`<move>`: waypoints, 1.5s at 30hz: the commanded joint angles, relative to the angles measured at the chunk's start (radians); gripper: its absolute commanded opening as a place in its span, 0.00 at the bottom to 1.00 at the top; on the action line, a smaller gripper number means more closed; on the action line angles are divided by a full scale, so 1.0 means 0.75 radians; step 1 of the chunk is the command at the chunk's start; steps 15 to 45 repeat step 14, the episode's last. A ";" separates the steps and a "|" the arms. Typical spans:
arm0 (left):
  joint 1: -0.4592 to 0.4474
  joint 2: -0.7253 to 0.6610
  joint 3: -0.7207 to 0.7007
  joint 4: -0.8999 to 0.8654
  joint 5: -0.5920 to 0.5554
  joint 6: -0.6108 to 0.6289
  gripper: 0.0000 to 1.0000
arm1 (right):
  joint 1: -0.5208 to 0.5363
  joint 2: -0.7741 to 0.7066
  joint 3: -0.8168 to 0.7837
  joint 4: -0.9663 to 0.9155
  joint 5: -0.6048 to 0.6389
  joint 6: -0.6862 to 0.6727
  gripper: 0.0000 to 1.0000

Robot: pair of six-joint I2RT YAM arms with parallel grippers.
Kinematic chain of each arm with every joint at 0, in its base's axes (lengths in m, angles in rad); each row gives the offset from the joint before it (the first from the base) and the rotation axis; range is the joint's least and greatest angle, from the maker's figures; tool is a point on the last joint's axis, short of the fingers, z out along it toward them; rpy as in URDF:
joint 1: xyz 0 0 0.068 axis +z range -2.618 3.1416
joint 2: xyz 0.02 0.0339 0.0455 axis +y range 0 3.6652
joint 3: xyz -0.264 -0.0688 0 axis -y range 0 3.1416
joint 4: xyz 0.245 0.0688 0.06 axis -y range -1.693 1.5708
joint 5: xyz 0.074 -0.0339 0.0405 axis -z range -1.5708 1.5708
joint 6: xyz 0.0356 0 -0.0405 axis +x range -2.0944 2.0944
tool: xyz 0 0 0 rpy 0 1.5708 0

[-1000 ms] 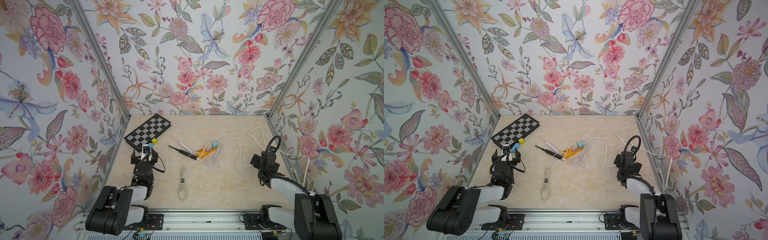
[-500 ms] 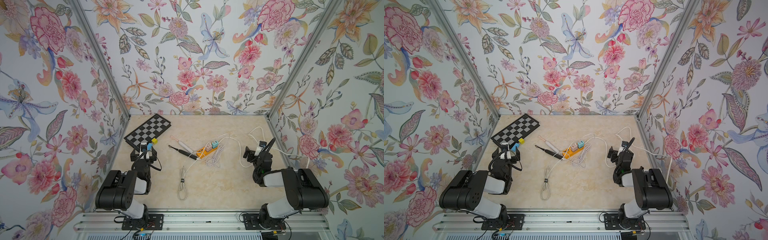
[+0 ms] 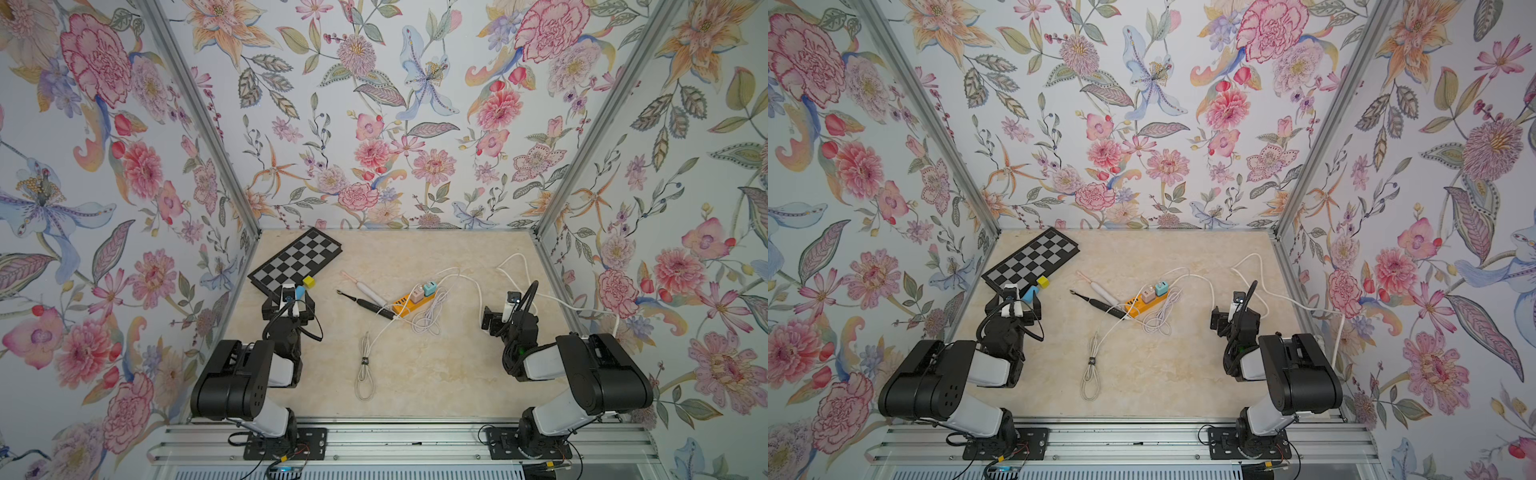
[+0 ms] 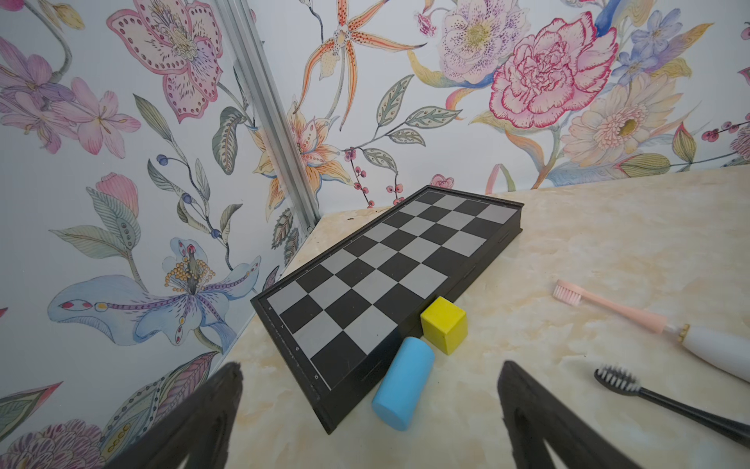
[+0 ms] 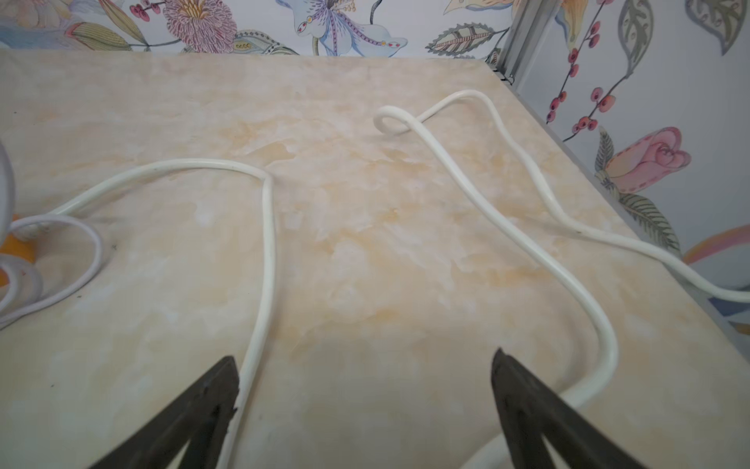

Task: Charge the electric toothbrush
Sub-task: Reset both arms

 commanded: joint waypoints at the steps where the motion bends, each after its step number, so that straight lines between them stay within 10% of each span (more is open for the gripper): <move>1: 0.009 0.004 0.021 0.008 0.014 -0.012 0.99 | -0.013 -0.027 0.038 0.131 0.100 -0.016 1.00; 45: 0.009 0.005 0.021 0.009 0.014 -0.012 0.99 | -0.020 -0.031 0.037 0.125 0.066 -0.020 1.00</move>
